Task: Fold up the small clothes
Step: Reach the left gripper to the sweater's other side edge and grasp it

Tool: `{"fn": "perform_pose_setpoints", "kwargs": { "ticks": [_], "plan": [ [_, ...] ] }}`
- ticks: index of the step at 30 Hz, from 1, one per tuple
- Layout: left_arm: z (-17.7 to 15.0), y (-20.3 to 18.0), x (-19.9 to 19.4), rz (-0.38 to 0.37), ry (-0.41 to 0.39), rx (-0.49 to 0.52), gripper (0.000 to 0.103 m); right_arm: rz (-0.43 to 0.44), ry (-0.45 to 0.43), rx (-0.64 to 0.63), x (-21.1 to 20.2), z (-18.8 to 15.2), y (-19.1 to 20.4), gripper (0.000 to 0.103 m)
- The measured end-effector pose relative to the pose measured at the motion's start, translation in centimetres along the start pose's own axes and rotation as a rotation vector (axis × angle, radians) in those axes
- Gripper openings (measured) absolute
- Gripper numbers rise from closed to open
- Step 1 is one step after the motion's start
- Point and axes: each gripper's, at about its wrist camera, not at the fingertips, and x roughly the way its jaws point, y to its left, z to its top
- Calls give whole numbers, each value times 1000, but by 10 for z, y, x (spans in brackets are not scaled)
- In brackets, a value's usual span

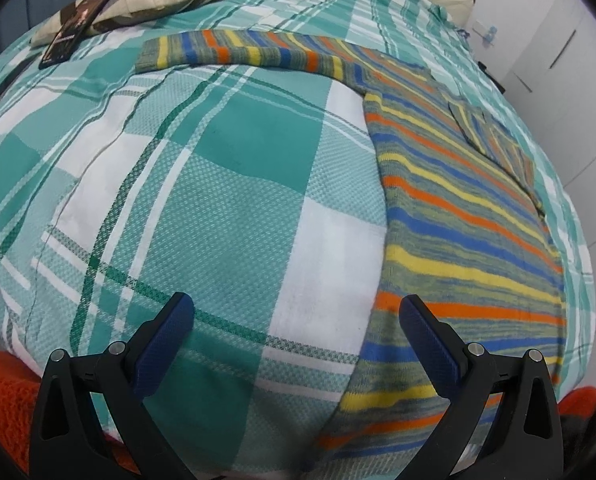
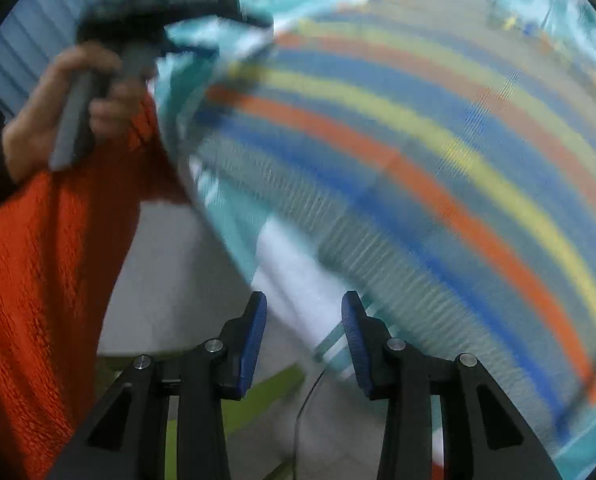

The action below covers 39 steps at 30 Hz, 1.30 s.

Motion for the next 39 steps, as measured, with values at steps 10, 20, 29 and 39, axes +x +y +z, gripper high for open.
{"fn": "perform_pose_setpoints", "kwargs": {
  "ticks": [10, 20, 29, 39],
  "plan": [
    [7, 3, -10, -77, -27, -34, 102, -196, -356, 161, -64, 11, -45, 63],
    [152, 146, -9, -72, -185, -480, 101, -175, -315, 131, -49, 15, -46, 63],
    [191, 149, 46, -77, -49, -439, 37, -147, -266, 178, -34, 16, -56, 63],
    [241, -12, -23, 167, -201, 106, 3, -79, -297, 218, -43, 19, -60, 63]
  ]
}}
